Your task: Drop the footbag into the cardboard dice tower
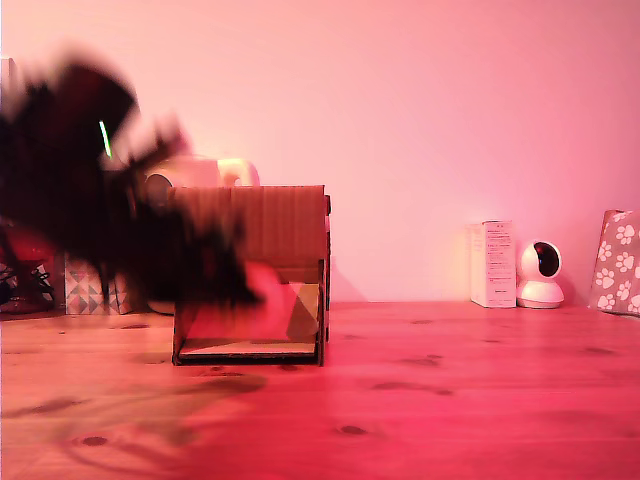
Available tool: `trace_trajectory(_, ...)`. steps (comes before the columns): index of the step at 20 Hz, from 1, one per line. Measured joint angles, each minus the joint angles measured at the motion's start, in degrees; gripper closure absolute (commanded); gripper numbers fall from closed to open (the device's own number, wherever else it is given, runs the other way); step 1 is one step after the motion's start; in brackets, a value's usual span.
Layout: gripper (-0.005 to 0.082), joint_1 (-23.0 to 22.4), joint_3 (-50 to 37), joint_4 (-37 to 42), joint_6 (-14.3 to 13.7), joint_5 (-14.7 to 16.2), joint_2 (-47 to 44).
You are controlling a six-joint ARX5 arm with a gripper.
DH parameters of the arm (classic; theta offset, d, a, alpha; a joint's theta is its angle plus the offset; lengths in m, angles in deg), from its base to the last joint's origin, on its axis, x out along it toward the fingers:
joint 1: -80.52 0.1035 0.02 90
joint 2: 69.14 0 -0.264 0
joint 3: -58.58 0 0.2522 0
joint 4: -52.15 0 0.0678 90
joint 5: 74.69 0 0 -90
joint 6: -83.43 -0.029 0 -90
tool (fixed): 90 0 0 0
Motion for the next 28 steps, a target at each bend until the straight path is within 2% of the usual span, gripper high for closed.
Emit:
trace_trajectory(5,0.0647,0.02,0.09,-9.44,0.0,-0.07,12.28)
trace_trajectory(8,0.0647,0.02,0.09,-9.11,-0.04,-0.22,18.97)
trace_trajectory(10,0.0647,0.02,0.2,-6.67,-0.26,-1.44,22.4)
trace_trajectory(11,0.0647,0.02,0.66,-5.7,-1.38,-2.38,23.02)
trace_trajectory(18,0.0646,0.57,10.97,-8.07,-4.55,-3.04,19.5)
trace_trajectory(25,0.0641,4.24,28.13,-25.35,-4.57,-0.31,5.95)
trace_trajectory(28,0.0641,5.49,34.34,-30.45,-4.81,0.85,0.83)
